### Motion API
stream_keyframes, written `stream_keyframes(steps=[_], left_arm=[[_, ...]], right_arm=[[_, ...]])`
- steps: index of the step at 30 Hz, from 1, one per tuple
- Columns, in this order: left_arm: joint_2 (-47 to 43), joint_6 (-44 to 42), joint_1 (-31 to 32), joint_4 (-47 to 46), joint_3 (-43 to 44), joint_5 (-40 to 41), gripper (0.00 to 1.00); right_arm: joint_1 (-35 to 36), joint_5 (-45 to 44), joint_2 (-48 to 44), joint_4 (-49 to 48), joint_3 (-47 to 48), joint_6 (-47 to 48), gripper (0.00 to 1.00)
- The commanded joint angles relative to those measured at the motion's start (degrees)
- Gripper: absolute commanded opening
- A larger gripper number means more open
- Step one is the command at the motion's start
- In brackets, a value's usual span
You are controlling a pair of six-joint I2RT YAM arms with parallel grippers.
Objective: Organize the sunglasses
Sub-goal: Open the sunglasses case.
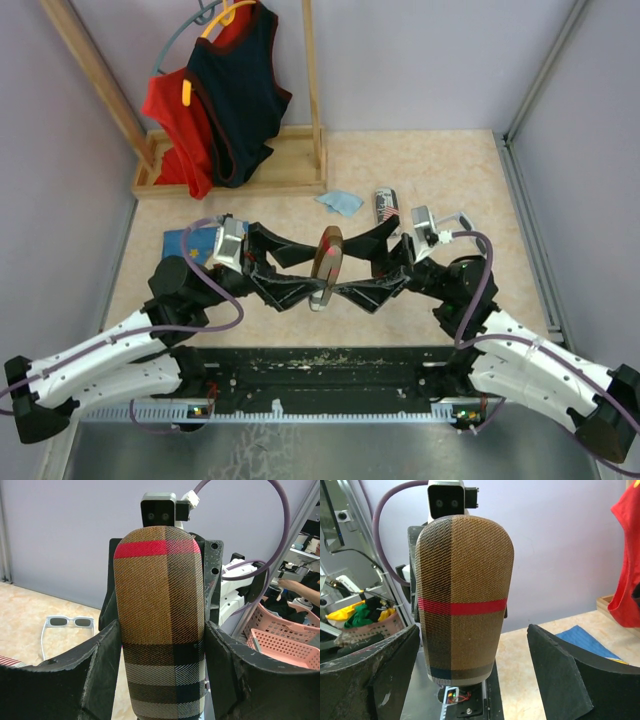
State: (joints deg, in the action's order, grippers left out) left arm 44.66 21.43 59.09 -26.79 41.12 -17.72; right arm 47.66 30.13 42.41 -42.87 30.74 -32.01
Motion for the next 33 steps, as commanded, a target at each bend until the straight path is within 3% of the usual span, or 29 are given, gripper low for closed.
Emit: stream_keyframes(steps=[1, 4, 8, 16, 25, 33], left_arm=[[0.3, 0.9, -0.1, -4.7, 2.2, -1.6, 0.0], [0.8, 1.0, -0.1, -5.3, 2.2, -1.8, 0.0], [1.2, 1.1, -0.1, -5.5, 2.2, -1.7, 0.0], [0.2, -0.8, -0.1, -2.6, 1.5, 2.1, 0.0], [-0.5, -6.8, -0.1, 10.2, 2.6, 20.8, 0.0], [5.7, -11.5, 0.0, 19.5, 6.4, 30.8, 0.0]], right_arm=[[1.2, 2.2, 1.0, -4.4, 3.5, 0.8, 0.88], [1.4, 2.6, 1.4, -4.6, 3.5, 0.7, 0.85], [1.5, 2.3, 1.6, -4.7, 3.2, 0.5, 0.71], [1.4, -2.1, 1.2, -2.2, 2.8, 0.6, 0.56], [1.4, -21.3, 0.7, 18.4, 5.2, 4.1, 0.49], [1.4, -34.5, 5.6, 36.0, 11.2, 2.3, 0.49]])
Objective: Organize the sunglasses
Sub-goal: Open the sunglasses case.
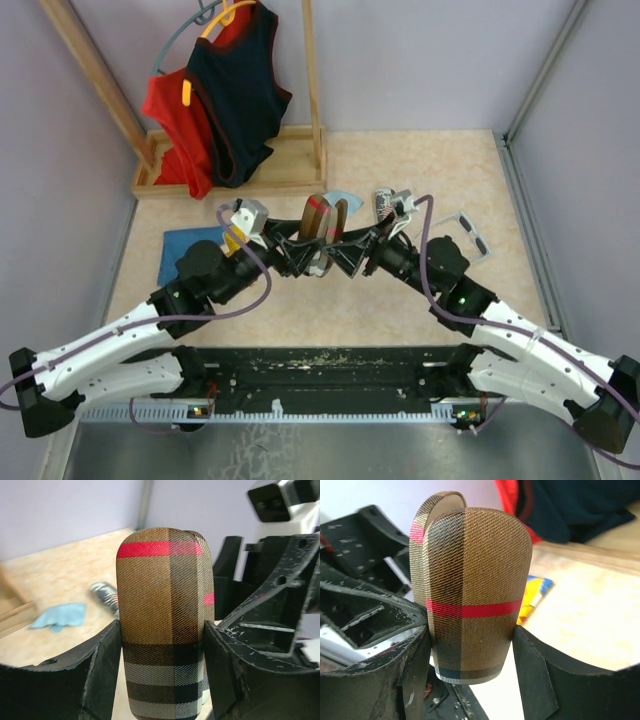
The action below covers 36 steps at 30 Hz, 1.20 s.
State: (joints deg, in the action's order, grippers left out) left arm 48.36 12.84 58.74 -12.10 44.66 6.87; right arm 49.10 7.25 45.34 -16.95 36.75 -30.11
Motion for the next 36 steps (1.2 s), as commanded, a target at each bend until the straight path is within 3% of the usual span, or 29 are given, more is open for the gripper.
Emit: stream_keyframes(steps=[1, 8, 11, 14, 20, 27, 32, 36], left_arm=[[2.7, -3.2, 0.3, 5.3, 3.2, 7.3, 0.0], [6.9, -3.3, 0.5, 10.0, 5.2, 13.9, 0.0], [7.4, -3.1, 0.5, 10.1, 5.0, 14.4, 0.0], [7.2, -3.4, 0.5, 9.9, 4.7, 15.1, 0.0], [6.5, -4.6, 0.5, 10.8, 4.4, 16.0, 0.0], [13.2, -6.7, 0.6, 20.4, 8.1, 19.3, 0.0], [23.3, -7.4, 2.2, 27.1, 11.4, 27.1, 0.0], [31.9, -6.5, 4.3, 32.3, 14.6, 33.7, 0.0]], right_arm=[[0.0, -13.1, 3.3, 11.8, 5.9, -0.2, 0.49], [-0.1, -18.4, 6.7, 19.2, 8.7, -1.8, 0.49], [0.0, -16.8, 6.8, 18.3, 8.3, -1.6, 0.59], [0.0, -14.6, 5.4, 15.4, 6.6, -0.9, 0.8], [0.0, -12.2, 0.8, 15.4, 5.3, 2.6, 0.86], [-0.1, -28.1, -4.6, 26.0, 4.0, 2.5, 0.87], [0.0, -42.8, -5.8, 37.8, 5.9, 0.7, 0.86], [-0.4, -47.9, -5.2, 43.2, 7.5, 0.6, 0.86]])
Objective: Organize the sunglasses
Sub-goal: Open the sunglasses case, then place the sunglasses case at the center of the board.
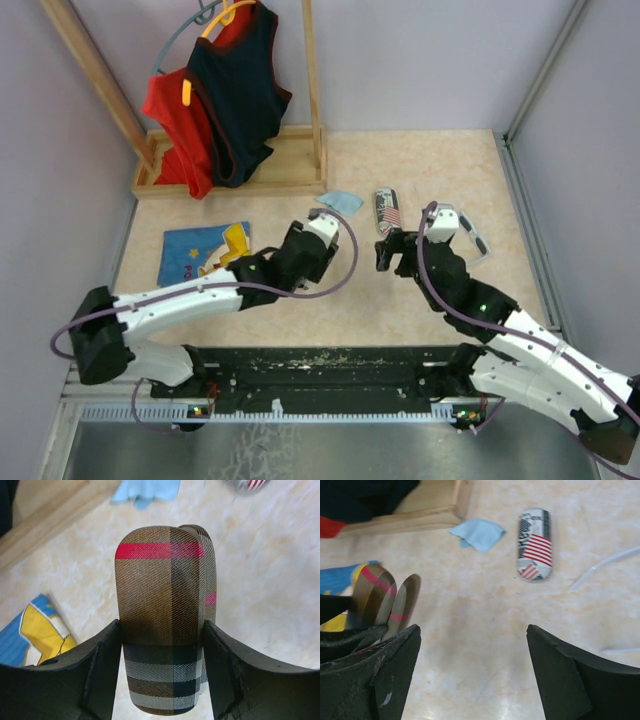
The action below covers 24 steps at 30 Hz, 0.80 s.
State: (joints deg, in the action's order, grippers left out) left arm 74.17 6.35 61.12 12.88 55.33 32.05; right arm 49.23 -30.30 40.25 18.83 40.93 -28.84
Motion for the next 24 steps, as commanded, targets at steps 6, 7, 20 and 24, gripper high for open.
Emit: stream_keyframes(steps=[6, 7, 20, 24], left_arm=[[17.5, -0.4, 7.3, 13.3, 10.1, 16.6, 0.01], [19.3, -0.4, 8.3, 14.0, 10.8, 18.0, 0.01], [32.5, -3.1, 12.1, 14.2, 12.8, 24.0, 0.28], [33.6, -2.7, 13.2, 13.9, 13.0, 24.1, 0.42]], right_arm=[[-1.1, -7.7, -4.7, 6.9, 1.0, 0.4, 0.86], [-1.1, -7.4, -5.6, 6.9, 0.5, 0.2, 0.86], [-1.4, -6.5, -8.9, 9.9, 0.0, -0.9, 0.86], [-1.4, -6.5, -8.9, 10.1, 0.4, -0.5, 0.86]])
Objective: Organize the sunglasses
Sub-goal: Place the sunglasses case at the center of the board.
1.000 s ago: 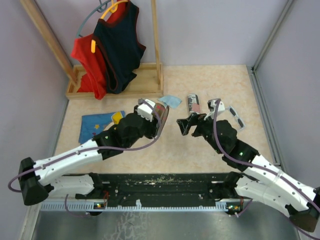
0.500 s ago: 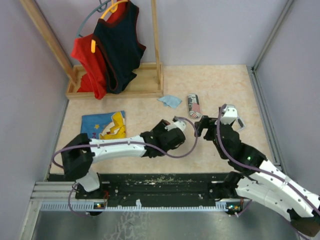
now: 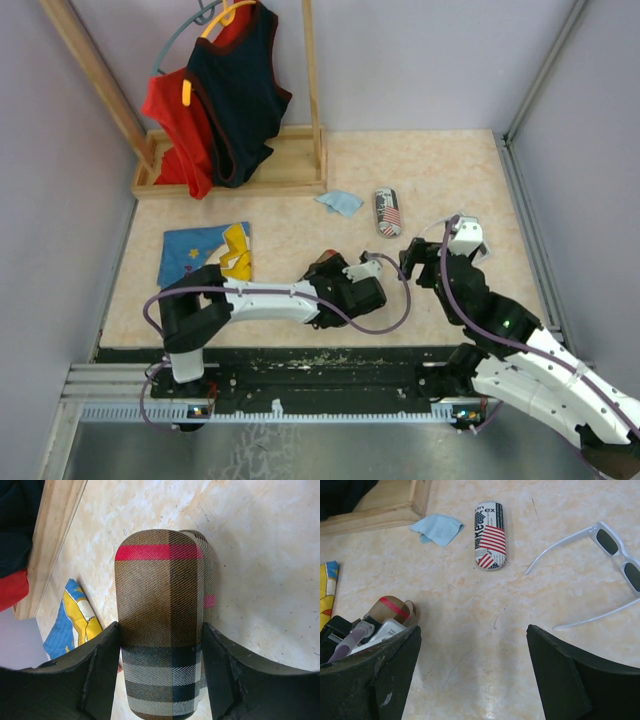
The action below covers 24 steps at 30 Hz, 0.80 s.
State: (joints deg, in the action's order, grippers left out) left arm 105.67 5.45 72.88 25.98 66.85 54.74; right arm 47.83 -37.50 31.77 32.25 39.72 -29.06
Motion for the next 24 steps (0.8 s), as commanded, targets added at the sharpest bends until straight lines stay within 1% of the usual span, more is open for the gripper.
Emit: stream_keyframes(steps=[1, 5, 8, 12, 15, 18, 24], left_arm=[[2.4, -1.4, 1.6, 0.9, 1.5, 1.5, 0.45], [2.8, -0.1, 2.5, 1.2, 1.4, 1.0, 0.52], [3.0, 0.5, 3.1, 1.6, 1.8, 1.1, 0.61], [2.8, 1.9, 4.0, 1.9, 2.0, 2.2, 0.69], [2.5, 2.6, 4.6, 1.9, 2.1, 2.1, 0.73], [2.5, 2.8, 5.0, 2.0, 2.4, 2.0, 0.8], [2.1, 3.7, 5.6, 2.8, 2.9, 2.1, 0.86]], right_arm=[[0.0, 0.7, -0.4, -3.2, 1.7, -0.1, 0.86], [-0.1, 0.9, 0.0, -2.9, 2.0, -0.2, 0.86], [-0.1, 1.1, -0.1, -2.6, 2.2, -0.1, 0.86], [-0.1, 2.3, 0.3, -2.4, 2.9, 1.1, 0.86], [-0.1, 2.6, 1.0, -1.5, 3.9, 1.3, 0.86], [-0.1, 2.5, 0.3, -1.7, 3.9, 1.3, 0.86], [-0.1, 2.3, -2.1, -1.3, 3.7, 1.5, 0.86]])
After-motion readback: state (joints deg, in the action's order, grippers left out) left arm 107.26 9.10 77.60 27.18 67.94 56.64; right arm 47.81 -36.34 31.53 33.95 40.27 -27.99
